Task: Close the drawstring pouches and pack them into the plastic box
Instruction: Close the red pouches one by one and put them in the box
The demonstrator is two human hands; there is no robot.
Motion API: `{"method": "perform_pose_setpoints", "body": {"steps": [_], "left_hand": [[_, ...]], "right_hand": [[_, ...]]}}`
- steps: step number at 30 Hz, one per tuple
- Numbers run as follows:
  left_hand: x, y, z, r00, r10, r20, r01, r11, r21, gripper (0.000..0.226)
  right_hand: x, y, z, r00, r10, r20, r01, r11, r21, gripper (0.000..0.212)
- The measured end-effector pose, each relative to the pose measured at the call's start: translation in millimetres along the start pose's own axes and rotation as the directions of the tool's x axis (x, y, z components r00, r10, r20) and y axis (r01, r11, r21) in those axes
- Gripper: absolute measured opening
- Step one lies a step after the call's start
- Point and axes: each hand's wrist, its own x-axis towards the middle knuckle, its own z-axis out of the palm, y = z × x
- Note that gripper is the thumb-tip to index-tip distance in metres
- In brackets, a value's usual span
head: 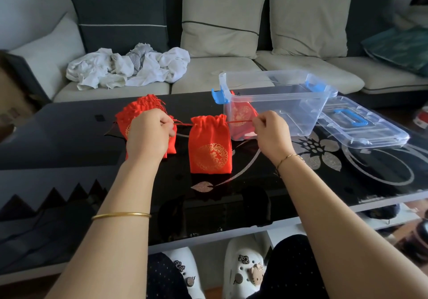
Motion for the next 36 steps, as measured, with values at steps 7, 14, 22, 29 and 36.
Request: {"method": "perform_pose_setpoints", "body": {"steps": [7,14,22,29,36], "left_hand": [[1,1,-2,0.998,-0.023,-0.062,0.028,0.997,0.075,0.021],[9,2,-6,0.761,-0.530,0.374,0.626,0.448,-0.639,0.030],[4,36,-6,0.860,-0.203,0.468,0.489,0.069,-0.870,0.036],[-6,63,-1,0.868,-0.005,0.496,0.446,0.447,-0.776,0.015],[-9,63,7,0.867,0.081,0.492,0.290,0.721,-0.630,0.014]], "right_hand": [[-6,-9,-9,0.877,0.355,0.324,-0.479,0.597,0.643,0.025],[3,3,-11,0.639,0.336,0.691,-0.626,-0.295,0.722,0.036],[5,-7,-11,0.767,0.510,0.390,-0.478,0.049,0.877,0.027],[-10,-58,-25,0.989,0.127,0.075,-0.141,0.674,0.725,0.030],[-20,-81,-25,0.994,-0.075,0.075,0.006,0.747,0.665,0.032]]}}
